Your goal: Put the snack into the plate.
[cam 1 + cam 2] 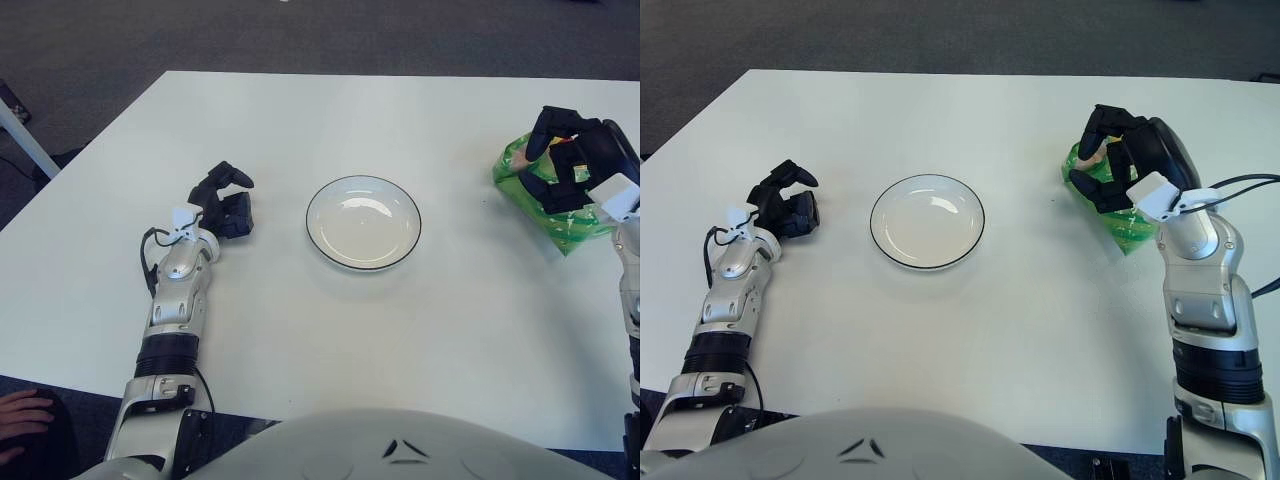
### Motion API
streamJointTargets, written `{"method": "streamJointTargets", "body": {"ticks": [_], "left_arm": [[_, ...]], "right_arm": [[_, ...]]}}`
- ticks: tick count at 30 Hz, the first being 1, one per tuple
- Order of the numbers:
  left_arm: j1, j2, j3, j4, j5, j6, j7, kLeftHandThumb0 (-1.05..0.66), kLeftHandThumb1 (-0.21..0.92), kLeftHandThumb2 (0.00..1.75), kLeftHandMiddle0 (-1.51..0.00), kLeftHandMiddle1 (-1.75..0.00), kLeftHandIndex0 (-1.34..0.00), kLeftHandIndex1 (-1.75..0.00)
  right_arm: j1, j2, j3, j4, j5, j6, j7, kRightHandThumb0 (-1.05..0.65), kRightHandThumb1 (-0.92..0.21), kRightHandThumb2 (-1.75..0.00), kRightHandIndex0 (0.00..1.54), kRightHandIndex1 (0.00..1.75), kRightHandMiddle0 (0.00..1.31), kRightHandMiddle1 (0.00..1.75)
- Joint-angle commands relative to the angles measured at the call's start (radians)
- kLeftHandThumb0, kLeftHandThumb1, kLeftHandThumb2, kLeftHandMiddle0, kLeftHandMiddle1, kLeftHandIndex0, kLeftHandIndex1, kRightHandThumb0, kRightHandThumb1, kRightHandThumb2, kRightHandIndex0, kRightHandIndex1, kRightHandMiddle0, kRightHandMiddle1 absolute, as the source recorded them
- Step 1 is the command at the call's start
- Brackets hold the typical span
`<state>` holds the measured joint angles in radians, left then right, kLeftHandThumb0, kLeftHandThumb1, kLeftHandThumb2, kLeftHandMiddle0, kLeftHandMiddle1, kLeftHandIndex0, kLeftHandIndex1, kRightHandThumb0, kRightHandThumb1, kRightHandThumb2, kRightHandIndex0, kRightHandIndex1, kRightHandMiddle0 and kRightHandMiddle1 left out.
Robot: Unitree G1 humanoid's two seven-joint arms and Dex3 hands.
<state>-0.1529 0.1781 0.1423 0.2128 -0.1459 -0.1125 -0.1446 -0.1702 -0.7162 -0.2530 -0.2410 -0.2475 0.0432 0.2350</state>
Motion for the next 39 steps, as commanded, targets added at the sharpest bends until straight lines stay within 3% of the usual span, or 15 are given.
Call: {"method": "streamJointTargets", "body": {"ticks": [1, 12, 19, 21, 22, 24, 28, 31, 39], "left_arm": [[0.081, -0.049, -0.016, 0.066, 0.014, 0.006, 0.017, -0.44, 0.39, 1.22, -1.12, -1.75, -0.54, -1.75], [0.082, -0.051, -0.011, 0.062, -0.008, 0.024, 0.009, -0.44, 0.41, 1.19, -1.09, -1.75, -0.52, -1.75], [0.083, -0.052, -0.016, 0.064, 0.009, 0.008, 0.020, -0.44, 0.41, 1.19, -1.10, -1.75, -0.52, -1.75], [0.083, -0.053, -0.014, 0.063, 0.004, 0.013, 0.019, -0.44, 0.40, 1.21, -1.09, -1.75, -0.53, -1.75], [0.083, -0.053, -0.012, 0.062, 0.002, 0.014, 0.019, -0.44, 0.39, 1.22, -1.09, -1.75, -0.54, -1.75], [0.083, -0.054, -0.011, 0.061, -0.001, 0.017, 0.019, -0.45, 0.38, 1.23, -1.09, -1.75, -0.55, -1.75], [0.083, -0.055, -0.008, 0.058, -0.001, 0.021, 0.022, -0.45, 0.37, 1.25, -1.09, -1.75, -0.56, -1.75], [0.083, -0.054, -0.009, 0.057, 0.001, 0.022, 0.025, -0.45, 0.36, 1.25, -1.09, -1.75, -0.56, -1.75], [0.084, -0.054, -0.011, 0.053, 0.001, 0.026, 0.030, -0.46, 0.33, 1.29, -1.12, -1.75, -0.59, -1.75]], "right_arm": [[-0.007, -0.033, -0.034, 0.021, 0.000, -0.017, 0.010, -0.47, -0.34, -1.28, 1.15, 1.75, 0.59, 1.75], [0.014, -0.062, -0.073, 0.002, -0.063, -0.024, -0.015, -0.46, -0.39, -1.22, 1.11, 1.75, 0.55, 1.75], [0.047, -0.095, -0.088, 0.017, -0.175, -0.097, -0.084, -0.44, -0.46, -1.13, 1.02, 1.75, 0.50, 1.75], [0.037, -0.123, -0.083, 0.106, -0.208, -0.172, -0.136, -0.42, -0.54, -1.03, 0.89, 1.75, 0.44, 1.75], [0.025, -0.140, -0.076, 0.166, -0.224, -0.214, -0.166, -0.41, -0.58, -0.97, 0.73, 1.75, 0.41, 1.75], [0.010, -0.166, -0.066, 0.257, -0.251, -0.286, -0.220, -0.40, -0.63, -0.91, 0.56, 1.75, 0.37, 1.75], [0.013, -0.197, -0.059, 0.300, -0.299, -0.370, -0.287, -0.39, -0.73, -0.77, 0.32, 1.74, 0.31, 1.75], [0.009, -0.216, -0.049, 0.335, -0.315, -0.410, -0.316, -0.65, -0.81, -0.66, 0.19, 1.58, 0.10, 1.70], [0.008, -0.241, -0.032, 0.382, -0.319, -0.446, -0.313, -0.80, -0.87, -0.52, 0.12, 1.03, 0.00, 1.34]]}}
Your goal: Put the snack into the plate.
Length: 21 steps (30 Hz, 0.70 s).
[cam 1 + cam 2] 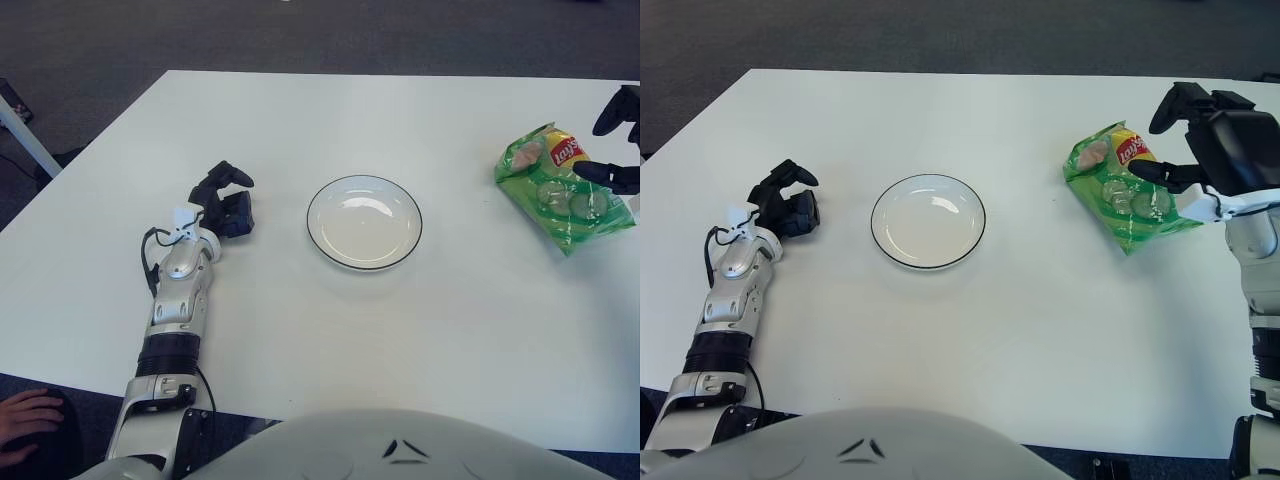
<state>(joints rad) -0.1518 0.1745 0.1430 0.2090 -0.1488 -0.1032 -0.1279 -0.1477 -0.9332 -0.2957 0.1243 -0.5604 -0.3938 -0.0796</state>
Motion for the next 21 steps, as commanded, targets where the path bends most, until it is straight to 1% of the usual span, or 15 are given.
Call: {"method": "streamJointTargets", "body": {"ticks": [1, 2, 3, 4, 5, 6, 8, 9, 11, 12, 14, 18, 21], "left_arm": [[0.083, -0.049, -0.012, 0.057, 0.003, 0.017, 0.011, -0.46, 0.33, 1.29, -1.12, -1.75, -0.59, -1.75], [0.083, -0.047, -0.012, 0.057, 0.003, 0.018, 0.010, -0.46, 0.34, 1.29, -1.12, -1.75, -0.59, -1.75], [0.083, -0.046, -0.011, 0.057, 0.003, 0.018, 0.008, -0.46, 0.34, 1.28, -1.12, -1.75, -0.58, -1.75], [0.083, -0.045, -0.011, 0.057, 0.003, 0.019, 0.007, -0.46, 0.34, 1.28, -1.13, -1.75, -0.58, -1.75], [0.083, -0.045, -0.011, 0.058, 0.003, 0.019, 0.007, -0.46, 0.34, 1.28, -1.13, -1.75, -0.58, -1.75], [0.083, -0.044, -0.011, 0.059, 0.003, 0.017, 0.007, -0.46, 0.34, 1.28, -1.13, -1.75, -0.58, -1.75], [0.083, -0.044, -0.012, 0.060, 0.004, 0.014, 0.007, -0.46, 0.35, 1.27, -1.13, -1.75, -0.58, -1.75], [0.083, -0.044, -0.012, 0.061, 0.005, 0.014, 0.007, -0.46, 0.35, 1.27, -1.13, -1.75, -0.57, -1.75], [0.083, -0.044, -0.012, 0.061, 0.005, 0.014, 0.007, -0.45, 0.35, 1.27, -1.13, -1.75, -0.57, -1.75], [0.082, -0.044, -0.011, 0.061, 0.004, 0.015, 0.006, -0.45, 0.35, 1.27, -1.13, -1.75, -0.57, -1.75], [0.082, -0.045, -0.010, 0.060, 0.001, 0.020, 0.008, -0.46, 0.35, 1.27, -1.13, -1.75, -0.57, -1.75], [0.083, -0.044, -0.008, 0.060, 0.001, 0.017, 0.007, -0.46, 0.35, 1.27, -1.13, -1.75, -0.58, -1.75], [0.083, -0.042, -0.010, 0.062, 0.003, 0.013, 0.003, -0.45, 0.36, 1.26, -1.13, -1.75, -0.57, -1.75]], "right_arm": [[-0.011, -0.028, 0.014, 0.018, -0.003, -0.002, 0.018, -0.81, -0.87, -0.51, 0.11, 0.94, 0.00, 1.28], [-0.009, -0.031, 0.015, 0.019, 0.000, 0.002, 0.028, -0.82, -0.88, -0.49, 0.08, 0.84, 0.00, 1.19], [-0.006, -0.037, 0.019, 0.023, 0.003, 0.007, 0.045, -0.82, -0.89, -0.48, 0.07, 0.80, 0.00, 1.16], [-0.005, -0.042, 0.021, 0.027, 0.005, 0.010, 0.057, -0.84, -0.90, -0.47, 0.04, 0.70, 0.00, 1.07], [-0.005, -0.044, 0.022, 0.029, 0.006, 0.011, 0.063, -0.85, -0.91, -0.47, 0.03, 0.64, 0.00, 1.02], [-0.006, -0.052, 0.027, 0.040, 0.007, 0.012, 0.078, -0.85, -0.91, -0.46, 0.02, 0.62, 0.00, 1.00], [-0.008, -0.067, 0.037, 0.057, 0.008, 0.017, 0.108, -0.90, -0.92, -0.52, 0.01, 0.43, 0.00, 0.84], [-0.009, -0.072, 0.041, 0.063, 0.009, 0.020, 0.120, -0.90, -0.92, -0.53, 0.01, 0.39, 0.00, 0.81], [-0.011, -0.075, 0.044, 0.067, 0.010, 0.022, 0.130, -0.93, -0.92, -0.58, 0.00, 0.27, 0.00, 0.69], [-0.013, -0.077, 0.049, 0.071, 0.014, 0.026, 0.140, -0.94, -0.92, -0.59, 0.00, 0.25, 0.00, 0.67], [-0.020, -0.072, 0.061, 0.080, 0.022, 0.039, 0.161, -0.98, -0.92, -0.69, 0.00, 0.10, 0.00, 0.52], [-0.031, -0.063, 0.078, 0.086, 0.032, 0.061, 0.185, -1.03, -0.92, -0.78, 0.00, 0.02, 0.00, 0.39], [-0.049, -0.060, 0.099, 0.102, 0.034, 0.078, 0.201, -1.04, -0.92, -0.81, 0.00, 0.01, 0.00, 0.36]]}}
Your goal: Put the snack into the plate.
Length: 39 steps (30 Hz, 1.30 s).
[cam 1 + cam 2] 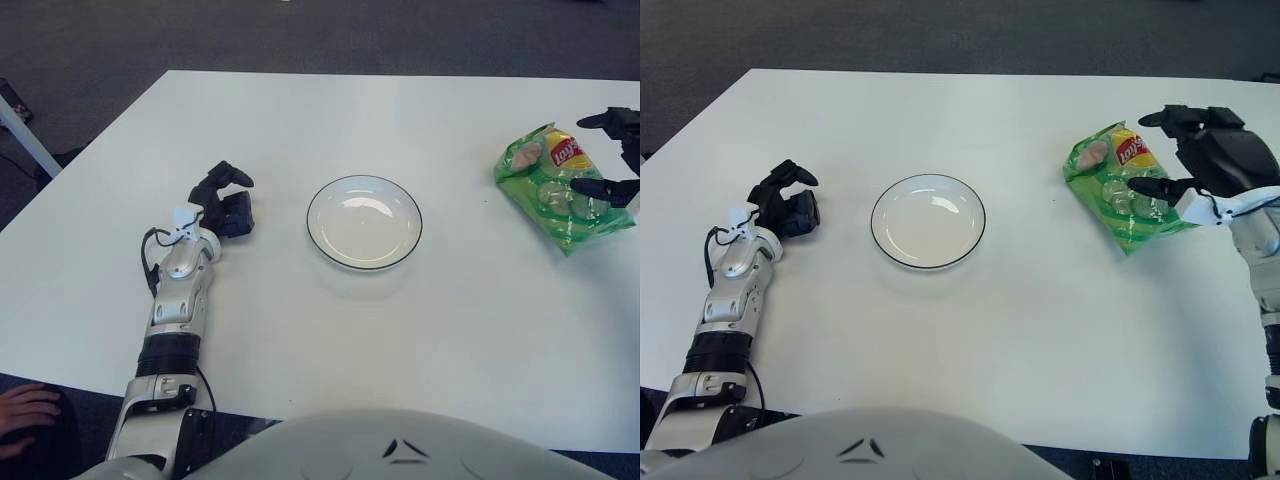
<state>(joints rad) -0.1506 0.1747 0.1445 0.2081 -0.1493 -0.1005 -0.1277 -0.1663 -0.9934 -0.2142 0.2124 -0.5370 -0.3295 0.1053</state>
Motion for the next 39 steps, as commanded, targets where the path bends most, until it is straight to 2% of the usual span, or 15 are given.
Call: {"method": "streamJointTargets", "body": {"ticks": [1, 7, 13, 23, 27, 33, 39], "left_arm": [[0.082, -0.042, -0.011, 0.063, 0.003, 0.010, 0.002, -0.45, 0.36, 1.26, -1.13, -1.75, -0.57, -1.75], [0.085, -0.042, -0.010, 0.064, -0.003, 0.005, -0.005, -0.45, 0.37, 1.24, -1.13, -1.75, -0.56, -1.75], [0.090, -0.039, -0.012, 0.058, -0.003, 0.005, -0.010, -0.44, 0.41, 1.20, -1.13, -1.75, -0.53, -1.75], [0.091, -0.046, -0.008, 0.053, -0.001, 0.007, 0.007, -0.45, 0.37, 1.24, -1.12, -1.75, -0.56, -1.75], [0.094, -0.045, -0.010, 0.050, 0.002, 0.008, 0.006, -0.45, 0.38, 1.23, -1.12, -1.75, -0.55, -1.75], [0.095, -0.043, -0.009, 0.052, -0.006, 0.007, -0.008, -0.44, 0.41, 1.19, -1.11, -1.75, -0.52, -1.75], [0.099, -0.042, -0.013, 0.049, -0.009, 0.000, -0.019, -0.43, 0.43, 1.17, -1.10, -1.75, -0.51, -1.75]], "right_arm": [[-0.035, 0.000, 0.023, 0.017, 0.011, 0.016, 0.018, -1.04, -0.92, -0.82, 0.00, 0.00, 0.00, 0.35], [-0.085, 0.006, 0.069, 0.064, 0.003, 0.028, 0.023, -1.05, -0.92, -0.84, 0.00, 0.00, 0.00, 0.34], [-0.217, 0.035, 0.168, 0.205, -0.025, 0.021, 0.016, -1.05, -0.92, -0.87, 0.00, 0.00, 0.00, 0.38], [-0.310, 0.055, 0.243, 0.348, -0.008, -0.027, 0.015, -1.05, -0.92, -0.96, 0.00, 0.00, 0.00, 0.31], [-0.341, 0.058, 0.264, 0.392, -0.008, -0.045, 0.007, -1.05, -0.92, -1.01, 0.00, 0.00, 0.00, 0.27], [-0.425, 0.075, 0.307, 0.474, -0.024, -0.063, -0.011, -1.05, -0.92, -1.05, 0.00, 0.00, 0.00, 0.25], [-0.465, 0.093, 0.336, 0.512, -0.026, -0.068, -0.021, -1.04, -0.92, -1.07, 0.00, 0.00, 0.00, 0.24]]}}
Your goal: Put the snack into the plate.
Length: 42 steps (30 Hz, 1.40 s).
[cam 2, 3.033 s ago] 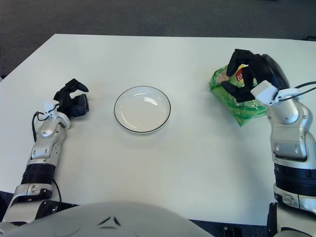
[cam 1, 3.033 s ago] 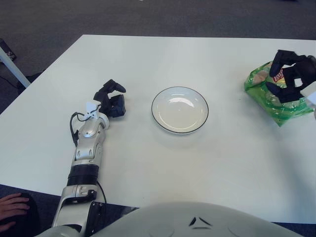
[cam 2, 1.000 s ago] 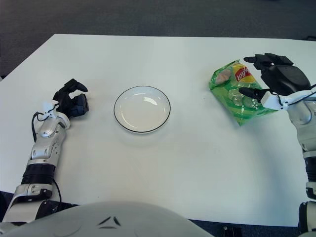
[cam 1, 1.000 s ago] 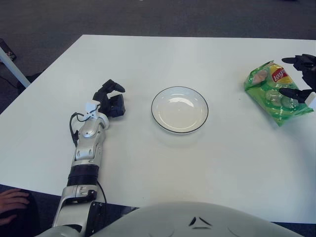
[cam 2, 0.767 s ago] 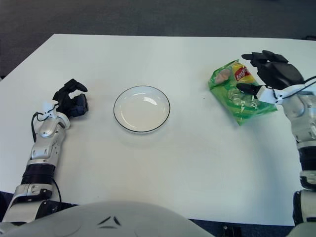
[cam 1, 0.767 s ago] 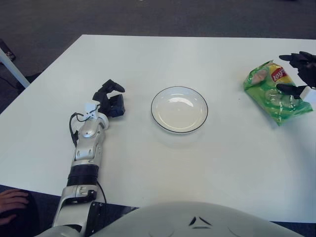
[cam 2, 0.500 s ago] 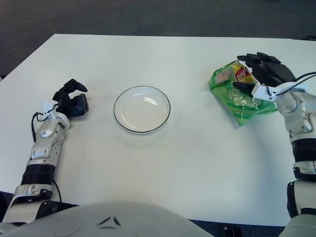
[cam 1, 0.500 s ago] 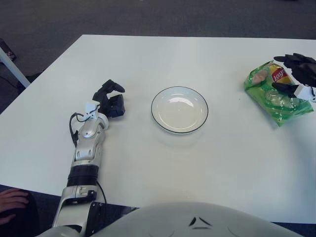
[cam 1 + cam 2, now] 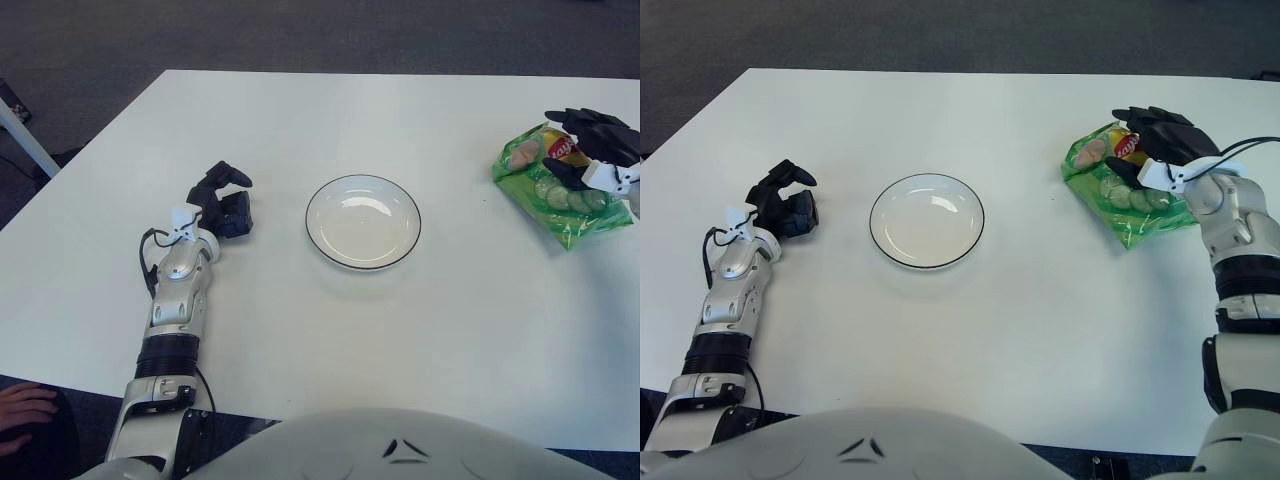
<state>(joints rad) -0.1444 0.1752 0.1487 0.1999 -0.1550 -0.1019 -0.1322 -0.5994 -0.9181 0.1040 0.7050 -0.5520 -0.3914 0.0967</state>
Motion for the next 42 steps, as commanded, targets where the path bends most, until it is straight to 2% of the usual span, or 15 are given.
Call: {"method": "streamJointTargets", "body": {"ticks": [1, 6, 9, 15, 21, 25, 42], "left_arm": [[0.093, -0.042, -0.018, 0.057, -0.003, 0.001, -0.017, -0.43, 0.43, 1.17, -1.10, -1.75, -0.51, -1.75], [0.096, -0.042, -0.018, 0.053, -0.006, 0.002, -0.023, -0.43, 0.44, 1.16, -1.05, -1.75, -0.50, -1.75], [0.099, -0.047, -0.014, 0.044, -0.010, 0.011, -0.019, -0.43, 0.44, 1.16, -1.04, -1.75, -0.50, -1.75], [0.106, -0.053, -0.010, 0.027, -0.005, 0.024, -0.001, -0.44, 0.41, 1.19, -1.07, -1.75, -0.53, -1.75], [0.108, -0.055, -0.010, 0.018, 0.002, 0.032, 0.010, -0.44, 0.38, 1.23, -1.10, -1.75, -0.55, -1.75], [0.112, -0.056, -0.012, 0.008, 0.008, 0.036, 0.019, -0.45, 0.38, 1.24, -1.10, -1.75, -0.55, -1.75], [0.124, -0.056, -0.018, -0.027, 0.012, 0.071, 0.042, -0.43, 0.42, 1.18, -1.09, -1.75, -0.52, -1.75]], "right_arm": [[-0.036, 0.023, 0.022, 0.024, -0.011, -0.005, -0.014, -1.04, -0.92, -1.07, 0.00, 0.00, 0.00, 0.24], [-0.034, 0.054, 0.044, 0.038, -0.014, -0.001, -0.029, -1.04, -0.92, -1.05, 0.00, 0.00, 0.00, 0.26], [-0.005, 0.069, 0.053, 0.042, -0.009, -0.018, -0.044, -1.05, -0.92, -1.04, 0.00, 0.00, 0.00, 0.26], [0.065, 0.053, 0.061, -0.056, 0.009, -0.041, 0.021, -1.05, -0.92, -1.04, 0.00, 0.00, 0.00, 0.24], [0.096, 0.066, 0.072, -0.067, 0.006, -0.027, 0.059, -1.05, -0.92, -1.01, 0.00, 0.00, 0.00, 0.28], [0.113, 0.090, 0.098, -0.025, -0.015, -0.026, 0.036, -1.05, -0.92, -0.99, 0.00, 0.00, 0.00, 0.31], [0.160, 0.086, 0.120, -0.085, 0.012, 0.043, 0.131, -1.02, -0.92, -0.99, 0.00, 0.00, 0.00, 0.27]]}}
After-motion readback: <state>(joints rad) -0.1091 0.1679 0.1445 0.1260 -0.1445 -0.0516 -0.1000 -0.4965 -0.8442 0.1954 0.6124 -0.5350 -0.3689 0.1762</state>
